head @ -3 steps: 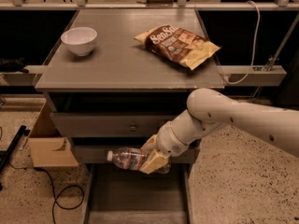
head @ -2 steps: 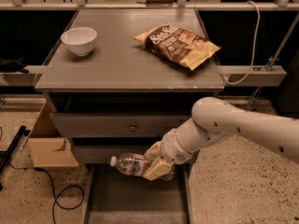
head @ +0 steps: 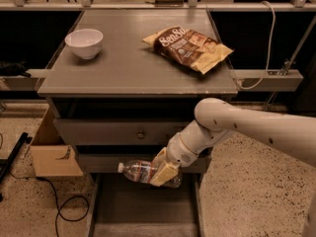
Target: Place water bottle into bottom drawer
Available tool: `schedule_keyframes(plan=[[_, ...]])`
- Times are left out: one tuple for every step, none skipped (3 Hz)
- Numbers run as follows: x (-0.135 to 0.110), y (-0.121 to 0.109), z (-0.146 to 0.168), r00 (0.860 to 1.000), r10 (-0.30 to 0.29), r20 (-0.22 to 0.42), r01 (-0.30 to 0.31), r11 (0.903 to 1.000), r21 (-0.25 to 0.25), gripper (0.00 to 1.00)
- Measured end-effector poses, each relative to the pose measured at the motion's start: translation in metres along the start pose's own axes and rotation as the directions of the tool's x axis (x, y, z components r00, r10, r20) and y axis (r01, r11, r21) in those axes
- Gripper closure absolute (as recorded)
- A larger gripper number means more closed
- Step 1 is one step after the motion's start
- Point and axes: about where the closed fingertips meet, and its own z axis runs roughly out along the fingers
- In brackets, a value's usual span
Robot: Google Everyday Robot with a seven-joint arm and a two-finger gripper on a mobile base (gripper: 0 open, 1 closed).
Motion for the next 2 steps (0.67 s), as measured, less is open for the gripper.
schedule_keyframes(plan=[[-0.0004, -0.0013, -0.0002, 1.0, 0.0, 0.0, 0.0, 1.0, -0.001, 1.0], [-0.0031, 0.0054, -0.001, 1.0, -0.014, 0.014, 0.014, 0.9999, 0.009, 1.0]])
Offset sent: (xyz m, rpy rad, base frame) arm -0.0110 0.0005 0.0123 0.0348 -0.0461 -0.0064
